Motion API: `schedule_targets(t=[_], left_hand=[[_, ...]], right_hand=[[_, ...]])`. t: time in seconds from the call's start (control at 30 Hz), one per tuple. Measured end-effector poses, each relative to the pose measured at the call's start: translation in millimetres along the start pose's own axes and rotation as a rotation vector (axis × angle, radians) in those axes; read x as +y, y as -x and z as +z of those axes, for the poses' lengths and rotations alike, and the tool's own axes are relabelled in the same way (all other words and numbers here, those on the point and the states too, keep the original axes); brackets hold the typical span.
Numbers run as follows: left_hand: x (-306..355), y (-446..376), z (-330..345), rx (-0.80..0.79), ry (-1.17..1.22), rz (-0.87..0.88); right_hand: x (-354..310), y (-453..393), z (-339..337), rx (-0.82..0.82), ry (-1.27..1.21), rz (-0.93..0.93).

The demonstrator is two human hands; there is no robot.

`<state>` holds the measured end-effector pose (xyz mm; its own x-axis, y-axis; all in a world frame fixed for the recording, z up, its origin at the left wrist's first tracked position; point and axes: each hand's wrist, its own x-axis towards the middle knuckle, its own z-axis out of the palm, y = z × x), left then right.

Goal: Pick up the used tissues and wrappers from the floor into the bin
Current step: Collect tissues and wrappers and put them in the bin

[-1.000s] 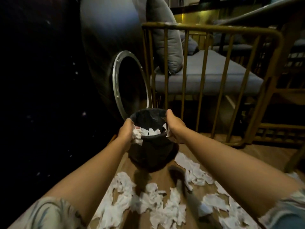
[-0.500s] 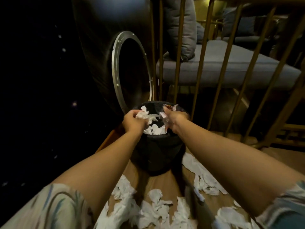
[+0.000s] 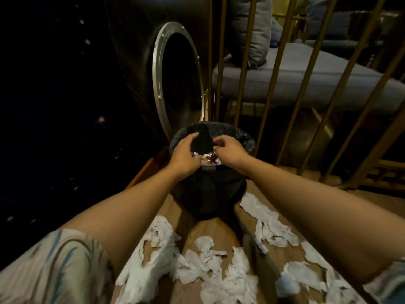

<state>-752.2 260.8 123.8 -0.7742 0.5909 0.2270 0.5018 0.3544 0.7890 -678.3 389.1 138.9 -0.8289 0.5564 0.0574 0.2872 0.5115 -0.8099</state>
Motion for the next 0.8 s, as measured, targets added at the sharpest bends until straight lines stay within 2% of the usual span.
schedule_targets(t=[0.17, 0.33, 0.47, 0.6, 0.7, 0.8], left_hand=[[-1.7, 31.7, -11.8, 0.125, -0.095, 0.041], [-4.4, 77.8, -22.8, 0.046, -0.185, 0.1], [2.4, 105.2, -32.6, -0.043, -0.163, 0.119], [8.1, 138.8, -35.7, 0.014, -0.146, 0.079], [-2.6, 177.5, -31.8, -0.005, -0.112, 0.004], [-27.6, 221.3, -23.9, -0.084, -0.115, -0.109]], right_hand=[[5.7, 34.8, -7.9, 0.112, 0.043, -0.154], [11.0, 79.8, -12.7, 0.114, 0.113, -0.231], [17.4, 117.7, -5.3, 0.057, 0.132, -0.216], [29.7, 153.3, 8.1, -0.051, 0.1, -0.163], [38.4, 183.2, 16.2, -0.201, 0.112, -0.105], [49.2, 212.1, 26.3, -0.281, 0.133, -0.076]])
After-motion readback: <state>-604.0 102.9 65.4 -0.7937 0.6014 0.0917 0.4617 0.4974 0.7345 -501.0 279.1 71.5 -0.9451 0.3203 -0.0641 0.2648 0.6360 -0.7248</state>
